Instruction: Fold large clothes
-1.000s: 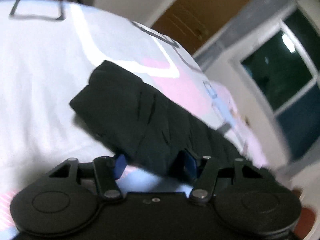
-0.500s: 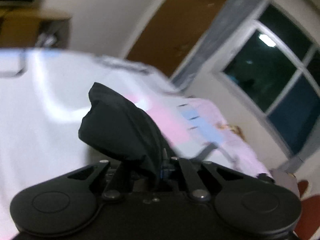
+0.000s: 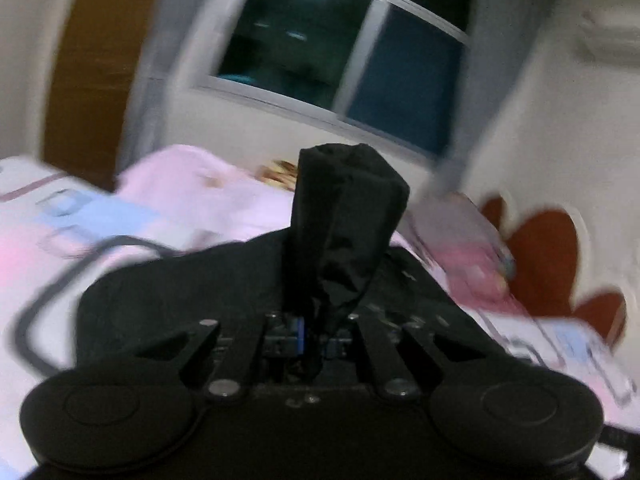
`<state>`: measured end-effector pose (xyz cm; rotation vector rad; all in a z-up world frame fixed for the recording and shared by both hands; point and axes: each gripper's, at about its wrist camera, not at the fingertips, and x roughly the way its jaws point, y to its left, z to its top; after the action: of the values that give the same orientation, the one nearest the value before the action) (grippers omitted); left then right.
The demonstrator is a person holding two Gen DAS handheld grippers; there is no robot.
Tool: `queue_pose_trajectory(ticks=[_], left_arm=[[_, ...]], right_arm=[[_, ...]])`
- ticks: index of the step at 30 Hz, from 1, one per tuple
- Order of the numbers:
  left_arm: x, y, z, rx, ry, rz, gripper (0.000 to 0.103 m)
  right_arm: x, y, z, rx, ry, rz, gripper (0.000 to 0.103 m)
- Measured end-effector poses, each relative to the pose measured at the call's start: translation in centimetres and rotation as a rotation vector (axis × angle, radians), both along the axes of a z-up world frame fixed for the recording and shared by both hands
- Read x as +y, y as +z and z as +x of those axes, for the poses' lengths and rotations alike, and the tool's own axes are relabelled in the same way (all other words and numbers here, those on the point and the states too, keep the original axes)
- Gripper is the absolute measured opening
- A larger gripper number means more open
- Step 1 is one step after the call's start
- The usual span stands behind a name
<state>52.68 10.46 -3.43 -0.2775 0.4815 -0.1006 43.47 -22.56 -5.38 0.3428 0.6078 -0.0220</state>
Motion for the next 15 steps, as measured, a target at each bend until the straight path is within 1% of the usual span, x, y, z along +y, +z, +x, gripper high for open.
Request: queue_pose_trajectory(ticks=[2,5,10,11,12,13,14,15], left_arm=[[-4.1,-1.2,1.7,0.053,-0.079,0.042,0.006],[-9.8,-3.5,3.5,0.113,-0.156,0.122,0.006],[-15.0,-7.3,4.3,0.186,-0.226,0.163,0.006],[-15.8,-7.8,4.3,0.196,-0.241,0.17,0.009],[-16.5,-8.4,4.7,0.203,-0.263,0.18,0.014],[-17.1,-8.5,4.5,0.204,-0.288,0.193,0.027],[-17.8,-8.6,4.4,0.197,-0.303,0.209,0.048],[-18.3,-8.2,3.9,0.191,-0.326,0.209,0.064]], right_arm=[[-1.0,-0.2,0.6,0.001,0.007,0.018,0.05],[-2.9,-0.8,1.3,0.016,0.008,0.055,0.05],[-5.8,-1.5,1.9,0.032,0.018,0.103,0.05],[-6.2,-1.6,2.0,0.034,0.023,0.112,0.05],[-6.5,-1.7,2.3,0.042,0.028,0.116,0.05],[-6.7,-1.8,2.5,0.05,0.028,0.12,0.051],[-6.9,-1.9,2.6,0.054,0.029,0.127,0.051],[-7.2,-2.1,2.8,0.059,0.044,0.154,0.057]])
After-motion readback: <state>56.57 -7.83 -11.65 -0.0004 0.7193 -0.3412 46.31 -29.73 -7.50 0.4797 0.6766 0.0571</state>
